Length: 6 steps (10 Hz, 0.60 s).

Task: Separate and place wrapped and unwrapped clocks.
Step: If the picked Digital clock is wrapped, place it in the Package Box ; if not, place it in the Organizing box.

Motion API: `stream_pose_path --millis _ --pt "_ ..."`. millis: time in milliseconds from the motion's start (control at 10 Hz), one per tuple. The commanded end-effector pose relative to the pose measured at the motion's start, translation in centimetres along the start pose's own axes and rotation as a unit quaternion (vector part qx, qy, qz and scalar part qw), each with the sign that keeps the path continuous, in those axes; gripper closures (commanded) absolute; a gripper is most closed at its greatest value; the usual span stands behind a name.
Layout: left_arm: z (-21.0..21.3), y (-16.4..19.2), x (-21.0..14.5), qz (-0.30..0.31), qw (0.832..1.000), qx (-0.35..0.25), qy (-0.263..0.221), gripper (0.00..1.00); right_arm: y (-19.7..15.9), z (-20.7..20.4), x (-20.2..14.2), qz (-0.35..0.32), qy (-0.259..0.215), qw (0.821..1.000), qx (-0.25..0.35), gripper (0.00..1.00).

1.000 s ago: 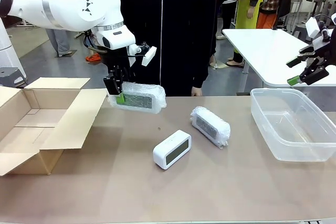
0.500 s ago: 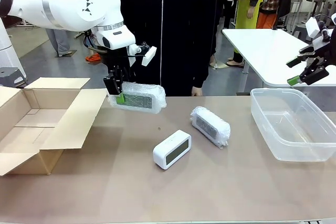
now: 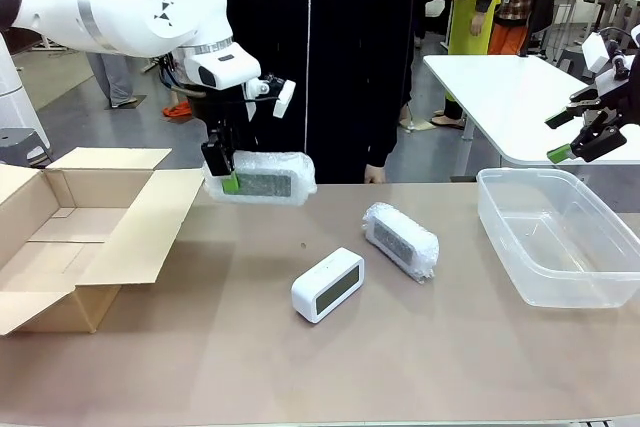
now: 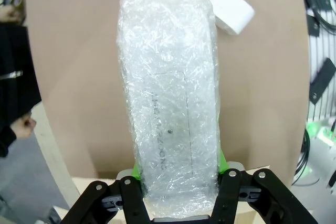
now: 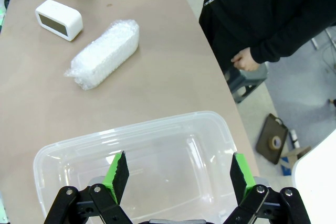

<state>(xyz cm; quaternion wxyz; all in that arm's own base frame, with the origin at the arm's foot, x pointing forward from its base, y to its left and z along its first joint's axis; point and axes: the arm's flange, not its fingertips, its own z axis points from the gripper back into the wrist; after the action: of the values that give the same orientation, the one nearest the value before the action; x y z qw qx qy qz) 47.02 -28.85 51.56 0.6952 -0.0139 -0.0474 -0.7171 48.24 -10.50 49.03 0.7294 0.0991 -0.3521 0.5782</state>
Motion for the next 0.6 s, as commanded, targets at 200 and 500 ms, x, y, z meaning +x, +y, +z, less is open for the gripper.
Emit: stream_pose_path --millis 200,500 --pt "4.1 -1.3 -4.0 0.205 0.974 0.093 -0.026 0.46 0.0 0.0 0.0 0.005 -0.001 1.0 0.001 0.0" --pt "5.9 -4.8 -9.9 0.334 0.931 0.142 -0.048 0.46 0.0 0.0 0.0 0.005 -0.001 1.0 0.001 0.0"
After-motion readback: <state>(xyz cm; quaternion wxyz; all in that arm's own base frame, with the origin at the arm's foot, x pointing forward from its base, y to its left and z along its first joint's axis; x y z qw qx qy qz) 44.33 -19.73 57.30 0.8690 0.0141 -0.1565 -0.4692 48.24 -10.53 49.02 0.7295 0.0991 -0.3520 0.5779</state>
